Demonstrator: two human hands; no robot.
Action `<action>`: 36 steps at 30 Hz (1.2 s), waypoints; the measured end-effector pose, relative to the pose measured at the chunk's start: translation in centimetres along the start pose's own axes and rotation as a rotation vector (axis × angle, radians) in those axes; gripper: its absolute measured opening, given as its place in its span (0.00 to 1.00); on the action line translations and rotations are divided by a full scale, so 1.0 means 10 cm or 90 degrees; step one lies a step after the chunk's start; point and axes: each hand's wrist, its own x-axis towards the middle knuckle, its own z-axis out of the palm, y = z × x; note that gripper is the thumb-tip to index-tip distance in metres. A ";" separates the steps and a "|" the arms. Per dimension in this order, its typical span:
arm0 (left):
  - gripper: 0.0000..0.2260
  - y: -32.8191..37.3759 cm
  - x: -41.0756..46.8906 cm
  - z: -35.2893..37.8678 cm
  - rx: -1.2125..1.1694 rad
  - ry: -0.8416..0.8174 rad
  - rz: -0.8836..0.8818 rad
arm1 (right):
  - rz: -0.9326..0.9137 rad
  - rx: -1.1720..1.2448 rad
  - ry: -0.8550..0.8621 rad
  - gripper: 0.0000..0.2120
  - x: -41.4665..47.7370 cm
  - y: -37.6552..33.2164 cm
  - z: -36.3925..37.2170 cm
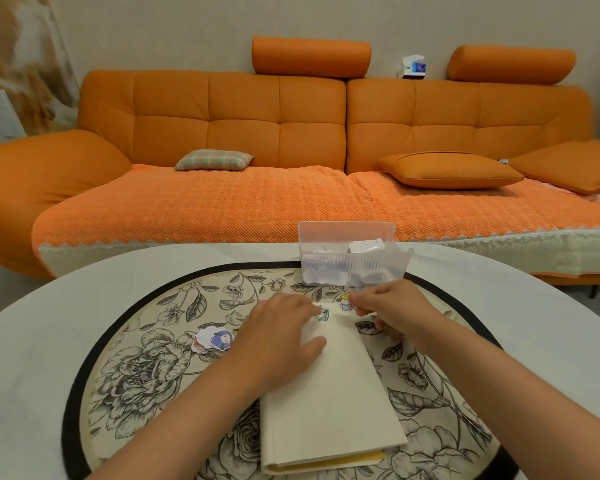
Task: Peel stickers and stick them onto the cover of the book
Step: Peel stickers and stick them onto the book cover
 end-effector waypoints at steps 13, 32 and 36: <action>0.23 -0.03 0.02 0.13 0.038 -0.014 0.018 | -0.005 -0.099 0.068 0.12 0.14 0.08 0.20; 0.23 0.00 0.01 0.13 0.044 -0.009 0.023 | 0.003 -0.185 0.101 0.10 0.13 0.09 0.27; 0.23 0.00 0.01 0.13 0.048 -0.010 0.025 | -0.015 -0.193 0.079 0.09 0.15 0.10 0.25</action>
